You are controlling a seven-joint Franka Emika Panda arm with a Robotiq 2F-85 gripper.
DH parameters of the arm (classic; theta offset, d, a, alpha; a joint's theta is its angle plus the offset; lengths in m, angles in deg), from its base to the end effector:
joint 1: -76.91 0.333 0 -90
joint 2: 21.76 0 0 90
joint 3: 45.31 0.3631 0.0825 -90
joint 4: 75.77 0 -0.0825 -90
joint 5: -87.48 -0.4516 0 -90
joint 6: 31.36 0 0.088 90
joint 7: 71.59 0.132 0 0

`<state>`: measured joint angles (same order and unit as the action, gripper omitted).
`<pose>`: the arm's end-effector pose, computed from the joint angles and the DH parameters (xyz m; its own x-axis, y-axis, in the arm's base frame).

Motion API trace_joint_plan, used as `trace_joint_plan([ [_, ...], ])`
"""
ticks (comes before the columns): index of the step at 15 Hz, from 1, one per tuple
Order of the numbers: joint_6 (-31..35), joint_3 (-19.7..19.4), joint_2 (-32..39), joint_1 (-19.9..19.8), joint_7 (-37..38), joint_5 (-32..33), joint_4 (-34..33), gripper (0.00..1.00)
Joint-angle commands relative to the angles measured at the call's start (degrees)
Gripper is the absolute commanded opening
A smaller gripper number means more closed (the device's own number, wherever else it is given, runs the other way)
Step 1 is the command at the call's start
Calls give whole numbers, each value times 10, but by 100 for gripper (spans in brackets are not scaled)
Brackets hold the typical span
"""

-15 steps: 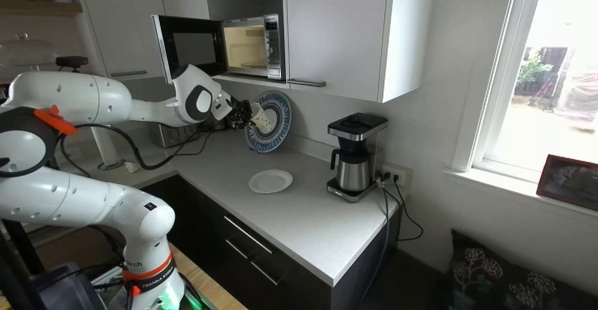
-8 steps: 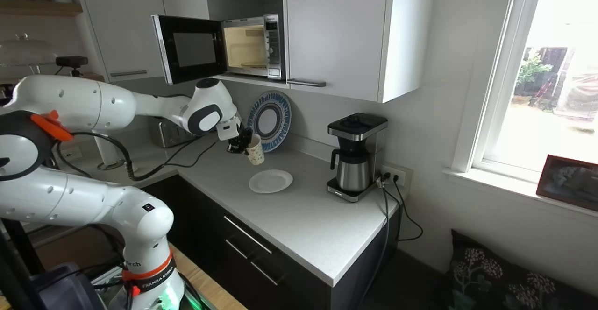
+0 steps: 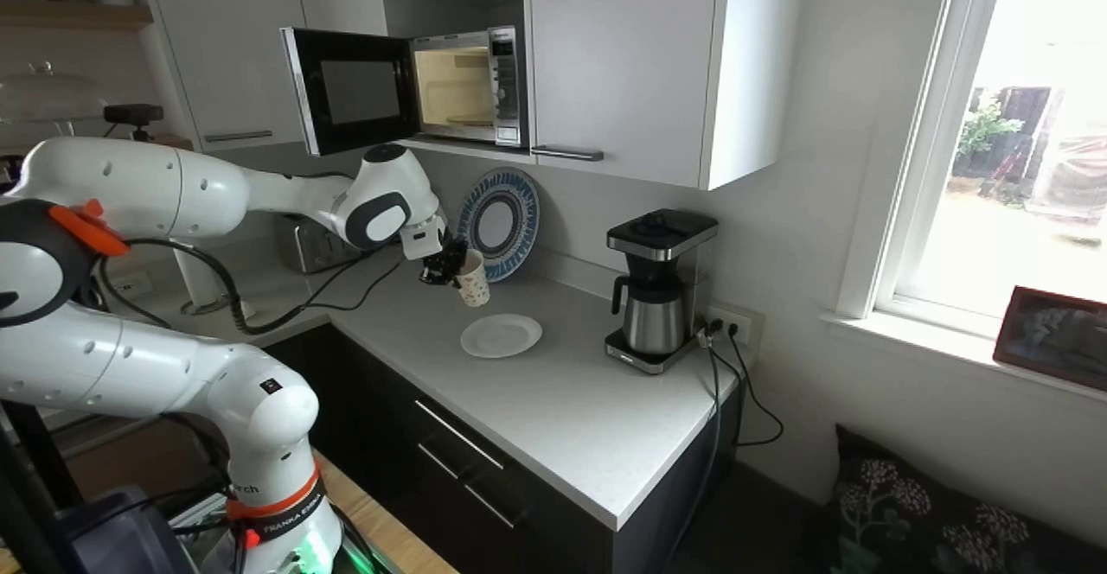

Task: Pick up the paper cup from the microwave and put it on the kitchen counter

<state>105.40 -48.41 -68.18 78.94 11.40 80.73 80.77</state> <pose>0.3843 -0.0036 0.4866 0.0668 -0.9933 -0.0944 -0.8907 -0.0168 -0.4542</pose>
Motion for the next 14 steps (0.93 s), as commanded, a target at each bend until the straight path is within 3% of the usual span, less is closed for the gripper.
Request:
trace_joint_plan([
  [1, -11, -1, 37, -72, -15, -27, -5, 0],
  [6, -40, -50, 107, -133, -109, -17, -10, 0],
  [9, -20, -79, 153, -139, -195, -37, -9, 0],
  [14, 11, -80, 216, -151, -270, -58, -14, 0],
])
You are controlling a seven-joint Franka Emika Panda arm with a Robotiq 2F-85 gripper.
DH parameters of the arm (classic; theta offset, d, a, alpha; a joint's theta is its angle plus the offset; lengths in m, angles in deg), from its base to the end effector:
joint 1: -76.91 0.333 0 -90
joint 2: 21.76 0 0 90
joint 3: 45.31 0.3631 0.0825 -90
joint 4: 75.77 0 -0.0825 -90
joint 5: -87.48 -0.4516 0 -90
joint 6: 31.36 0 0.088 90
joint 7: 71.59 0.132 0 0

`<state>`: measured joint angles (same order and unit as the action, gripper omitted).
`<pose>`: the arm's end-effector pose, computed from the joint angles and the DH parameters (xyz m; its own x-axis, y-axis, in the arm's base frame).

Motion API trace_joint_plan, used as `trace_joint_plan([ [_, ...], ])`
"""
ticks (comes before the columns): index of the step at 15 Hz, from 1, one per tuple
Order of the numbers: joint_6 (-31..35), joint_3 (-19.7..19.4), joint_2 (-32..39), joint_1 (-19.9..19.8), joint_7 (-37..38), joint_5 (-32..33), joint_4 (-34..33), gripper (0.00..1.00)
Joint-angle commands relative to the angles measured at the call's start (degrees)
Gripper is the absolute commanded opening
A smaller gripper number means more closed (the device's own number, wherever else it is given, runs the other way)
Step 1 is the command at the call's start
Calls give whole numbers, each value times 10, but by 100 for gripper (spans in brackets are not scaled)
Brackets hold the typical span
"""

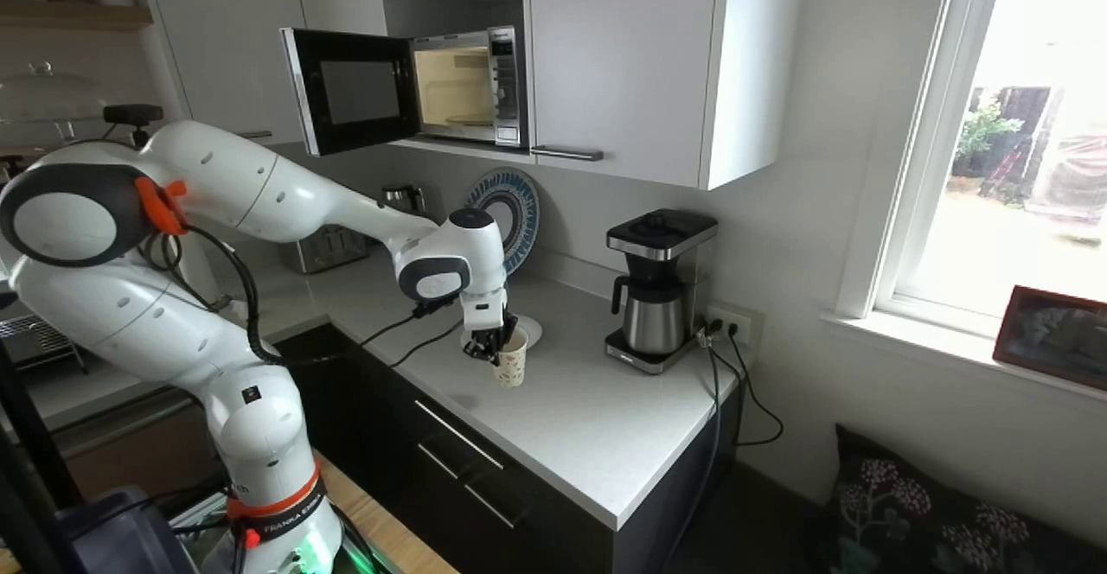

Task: Pick up the paper cup from the microwave and put it on the kitchen counter

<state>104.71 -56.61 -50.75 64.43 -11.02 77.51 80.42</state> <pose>0.3832 -0.1557 0.3637 0.0145 -0.9902 -0.1389 -0.9749 0.0168 -0.2218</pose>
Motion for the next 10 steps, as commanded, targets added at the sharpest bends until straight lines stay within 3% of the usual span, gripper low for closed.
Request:
trace_joint_plan([
  [1, 25, 3, 52, -5, -55, -31, -11, 0],
  [3, 34, 3, 70, -7, -69, -38, -14, 5],
  [4, 36, 5, 76, -9, -71, -39, -15, 28],
  [6, 34, 7, 75, -10, -78, -42, -16, 31],
  [10, 30, 14, 60, -20, -72, -33, -20, 59],
])
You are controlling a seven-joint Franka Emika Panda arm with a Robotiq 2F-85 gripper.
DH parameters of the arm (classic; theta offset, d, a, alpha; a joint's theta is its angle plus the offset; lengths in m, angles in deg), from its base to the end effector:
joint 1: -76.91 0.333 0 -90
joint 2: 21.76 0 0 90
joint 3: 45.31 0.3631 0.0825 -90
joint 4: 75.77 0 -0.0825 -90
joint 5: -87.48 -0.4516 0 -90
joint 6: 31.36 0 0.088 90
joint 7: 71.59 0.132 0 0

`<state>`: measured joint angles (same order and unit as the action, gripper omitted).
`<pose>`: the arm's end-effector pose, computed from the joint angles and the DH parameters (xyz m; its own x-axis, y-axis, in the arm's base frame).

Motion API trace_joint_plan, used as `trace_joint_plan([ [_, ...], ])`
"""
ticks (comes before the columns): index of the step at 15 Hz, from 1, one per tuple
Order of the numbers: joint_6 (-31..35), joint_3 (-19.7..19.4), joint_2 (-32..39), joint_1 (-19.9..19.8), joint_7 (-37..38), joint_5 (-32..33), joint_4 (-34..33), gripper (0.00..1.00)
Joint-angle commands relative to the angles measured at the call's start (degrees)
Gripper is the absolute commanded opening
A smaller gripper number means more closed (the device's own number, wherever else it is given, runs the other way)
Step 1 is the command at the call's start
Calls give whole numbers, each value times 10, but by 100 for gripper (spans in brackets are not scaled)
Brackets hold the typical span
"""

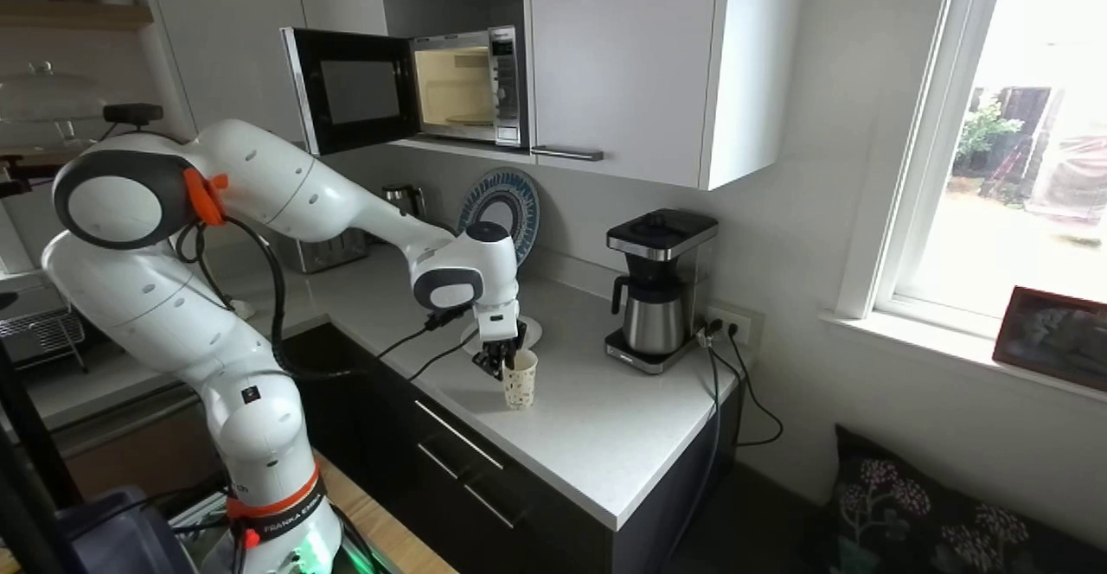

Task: Pick up the paper cup from the microwave and put it on the kitchen counter

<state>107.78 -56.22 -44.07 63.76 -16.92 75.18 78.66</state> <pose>0.3990 -0.1672 0.3362 0.0649 -0.9891 -0.1323 -0.9779 -0.0366 -0.2057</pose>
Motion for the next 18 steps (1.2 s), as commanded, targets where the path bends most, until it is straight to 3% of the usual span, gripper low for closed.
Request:
trace_joint_plan([
  [1, -2, 12, -11, -16, -10, -8, -3, 68],
  [6, -32, 39, -71, -40, -3, 40, -3, 100],
  [14, -131, 84, -154, -55, -49, 139, -41, 100],
  [18, -117, 84, -155, -51, -42, 115, -52, 100],
])
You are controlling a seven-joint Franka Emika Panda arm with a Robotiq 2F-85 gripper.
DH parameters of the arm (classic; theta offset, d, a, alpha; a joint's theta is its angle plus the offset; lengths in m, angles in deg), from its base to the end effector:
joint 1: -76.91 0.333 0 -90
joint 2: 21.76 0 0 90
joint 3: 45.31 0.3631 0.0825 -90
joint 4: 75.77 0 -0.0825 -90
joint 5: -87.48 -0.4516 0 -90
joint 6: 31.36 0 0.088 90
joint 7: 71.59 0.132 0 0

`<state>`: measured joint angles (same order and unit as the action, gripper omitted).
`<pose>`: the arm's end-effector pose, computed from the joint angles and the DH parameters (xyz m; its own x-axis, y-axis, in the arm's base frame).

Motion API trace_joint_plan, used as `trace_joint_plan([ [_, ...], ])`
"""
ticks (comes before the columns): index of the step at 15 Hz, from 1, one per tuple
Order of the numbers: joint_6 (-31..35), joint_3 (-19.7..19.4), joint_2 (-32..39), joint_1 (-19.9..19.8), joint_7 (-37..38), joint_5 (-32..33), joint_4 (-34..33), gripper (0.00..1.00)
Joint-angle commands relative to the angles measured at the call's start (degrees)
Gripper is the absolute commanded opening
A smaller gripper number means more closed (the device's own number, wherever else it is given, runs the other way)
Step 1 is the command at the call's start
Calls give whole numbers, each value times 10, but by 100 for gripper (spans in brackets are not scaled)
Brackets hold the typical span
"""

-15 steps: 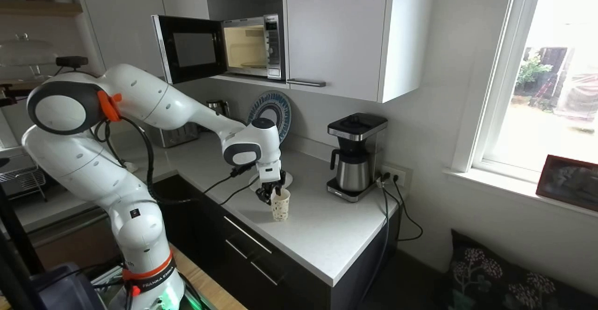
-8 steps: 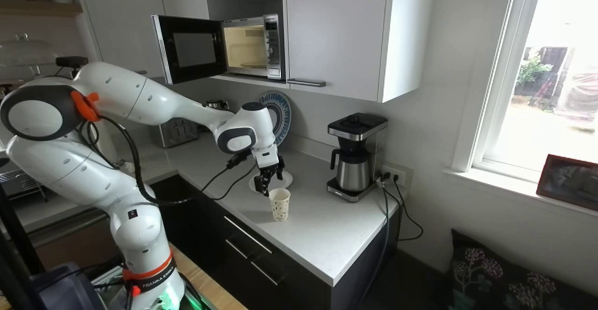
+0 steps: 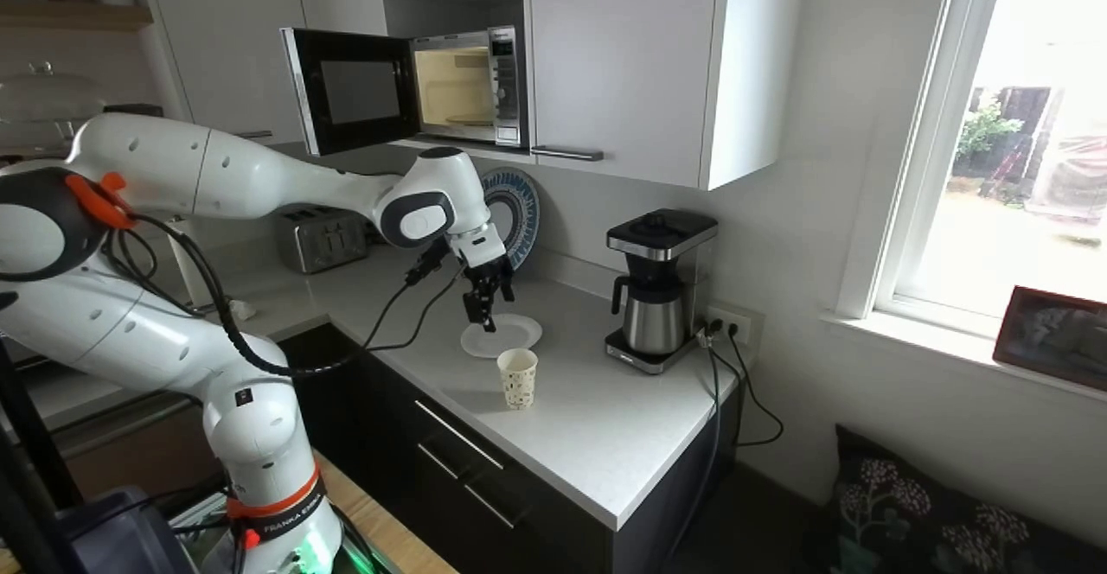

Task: Pick up the paper cup from the microwave and put it on the kitchen counter

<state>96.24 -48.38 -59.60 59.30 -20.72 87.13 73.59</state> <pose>0.3874 -0.1460 0.4786 0.2998 -0.9430 0.1443 -0.9144 -0.3272 -0.2384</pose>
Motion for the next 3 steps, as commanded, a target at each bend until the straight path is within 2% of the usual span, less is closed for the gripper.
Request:
trace_joint_plan([
  [1, -2, 5, -4, -6, -4, -5, -4, 100],
  [3, -2, 5, -6, -6, -4, -5, -4, 100],
])
